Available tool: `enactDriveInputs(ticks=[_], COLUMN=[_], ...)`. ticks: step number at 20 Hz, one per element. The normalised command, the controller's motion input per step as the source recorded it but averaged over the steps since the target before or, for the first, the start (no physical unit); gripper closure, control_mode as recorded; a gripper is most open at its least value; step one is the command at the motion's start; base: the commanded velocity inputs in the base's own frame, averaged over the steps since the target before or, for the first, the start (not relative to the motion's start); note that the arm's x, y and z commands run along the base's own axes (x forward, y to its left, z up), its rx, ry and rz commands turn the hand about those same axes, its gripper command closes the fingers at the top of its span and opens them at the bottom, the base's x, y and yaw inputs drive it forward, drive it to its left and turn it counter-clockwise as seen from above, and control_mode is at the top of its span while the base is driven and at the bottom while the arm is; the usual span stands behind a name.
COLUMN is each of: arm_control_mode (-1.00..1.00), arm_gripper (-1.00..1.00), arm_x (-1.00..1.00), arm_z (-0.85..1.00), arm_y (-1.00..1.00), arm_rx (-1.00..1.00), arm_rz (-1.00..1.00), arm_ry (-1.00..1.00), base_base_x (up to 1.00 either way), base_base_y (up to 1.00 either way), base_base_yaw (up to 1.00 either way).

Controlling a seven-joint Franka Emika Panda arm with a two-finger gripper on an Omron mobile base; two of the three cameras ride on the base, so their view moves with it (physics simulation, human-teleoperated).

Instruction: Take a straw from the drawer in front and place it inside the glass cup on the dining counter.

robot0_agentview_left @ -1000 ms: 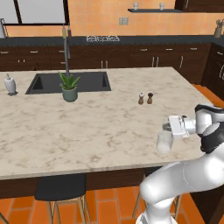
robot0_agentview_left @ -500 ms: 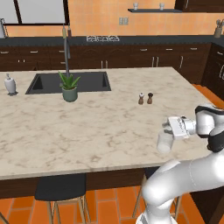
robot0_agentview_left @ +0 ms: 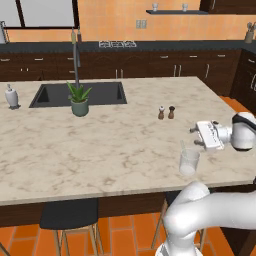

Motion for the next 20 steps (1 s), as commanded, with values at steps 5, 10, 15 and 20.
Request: enactDriveInputs(ticks=[5, 10, 15, 20], arm_control_mode=[-1.00, -1.00, -1.00, -1.00], arm_gripper=[-1.00, -1.00, -1.00, -1.00], arm_x=[-0.29, -0.56, -0.54, -0.32], arm_z=[0.62, 0.35, 0.35, 0.29], arm_y=[0.02, 0.28, 0.51, 0.61], arm_rx=[-0.29, -0.53, -0.53, -0.45], arm_rz=[0.00, 0.00, 0.00, 0.00], arm_ry=[-0.16, -0.24, -0.18, -0.03], base_base_x=[0.00, 0.00, 0.00, 0.00], base_base_y=[0.00, 0.00, 0.00, 0.00], base_base_yaw=[0.00, 0.00, 0.00, 0.00])
